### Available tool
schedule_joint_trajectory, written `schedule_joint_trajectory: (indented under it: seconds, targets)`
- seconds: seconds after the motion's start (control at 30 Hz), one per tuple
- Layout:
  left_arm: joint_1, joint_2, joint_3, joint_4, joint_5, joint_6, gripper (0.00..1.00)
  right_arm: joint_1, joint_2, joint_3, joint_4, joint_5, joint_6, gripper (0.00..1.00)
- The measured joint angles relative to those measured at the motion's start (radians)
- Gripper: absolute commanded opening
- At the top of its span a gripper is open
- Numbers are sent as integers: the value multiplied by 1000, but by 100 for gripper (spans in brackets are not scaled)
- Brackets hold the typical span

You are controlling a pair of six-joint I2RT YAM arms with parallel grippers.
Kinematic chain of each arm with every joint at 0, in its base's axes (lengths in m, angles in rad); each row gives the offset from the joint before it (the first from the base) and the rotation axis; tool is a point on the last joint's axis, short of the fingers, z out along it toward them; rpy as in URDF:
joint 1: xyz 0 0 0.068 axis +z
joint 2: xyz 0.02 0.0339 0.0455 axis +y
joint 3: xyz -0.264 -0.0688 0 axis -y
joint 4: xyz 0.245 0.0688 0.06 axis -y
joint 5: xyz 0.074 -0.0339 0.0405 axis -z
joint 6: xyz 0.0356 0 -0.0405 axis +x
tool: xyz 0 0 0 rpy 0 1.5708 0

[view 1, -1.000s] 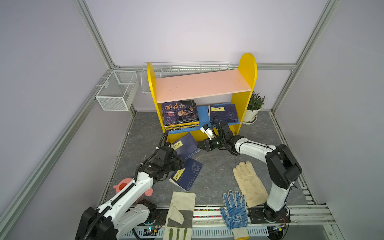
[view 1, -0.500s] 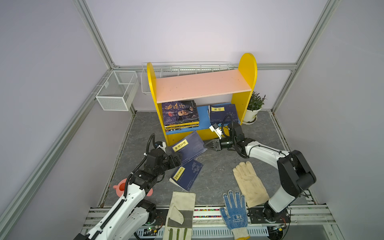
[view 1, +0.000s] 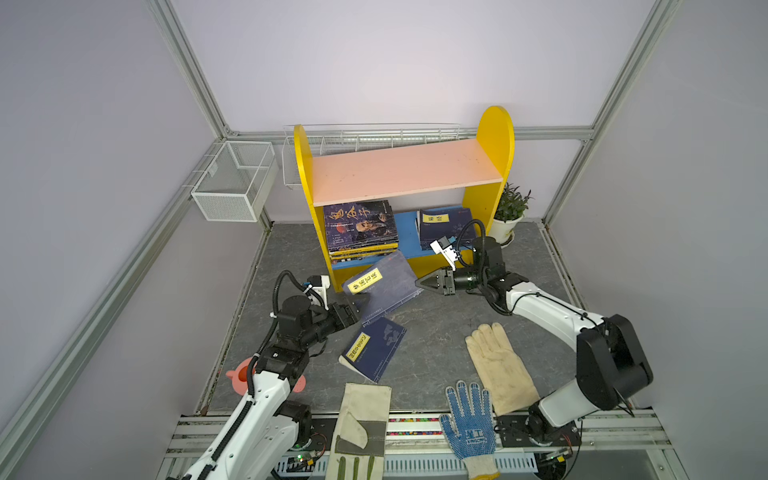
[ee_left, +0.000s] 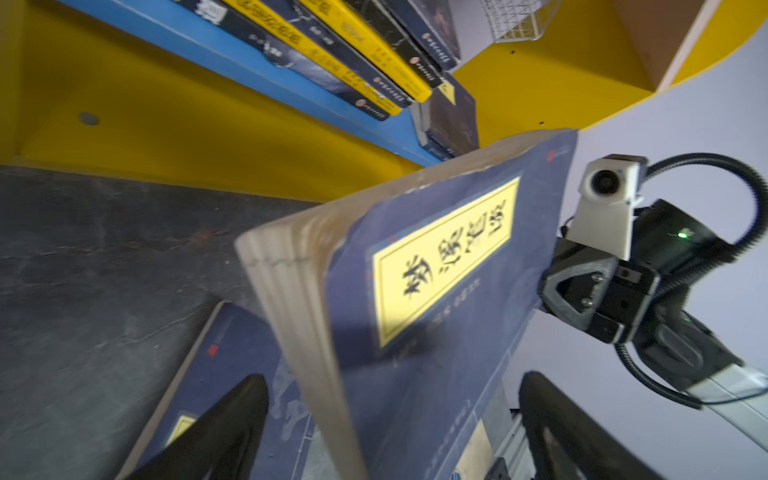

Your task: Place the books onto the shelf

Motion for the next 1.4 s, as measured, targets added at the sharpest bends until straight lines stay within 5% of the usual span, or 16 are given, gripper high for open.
schedule_joint_trajectory:
  seconds: [0.13,0.3,0.4,0.5,0.63,1.13,1.4]
  targets:
    - [4,21,-3,53,58,-18,67,-4,0,3,23,-26,22,7]
    - [4,33,-8,96,102,-42,14,-4,0,8,28,-46,25,7]
    - [2,33,-9,142,127,-53,3,-6,0,8,14,-34,24,16]
    - [-3,35,-9,178,125,-72,0,-16,-2,10,-5,-15,28,48]
    - [-7,41,-9,221,71,-109,0,-18,-20,10,-1,39,56,60]
    - [-134,83,74,339,-153,-174,0,157,-15,30,166,183,190,55]
    - [-153,107,76,355,-180,-174,0,161,8,31,302,248,294,36]
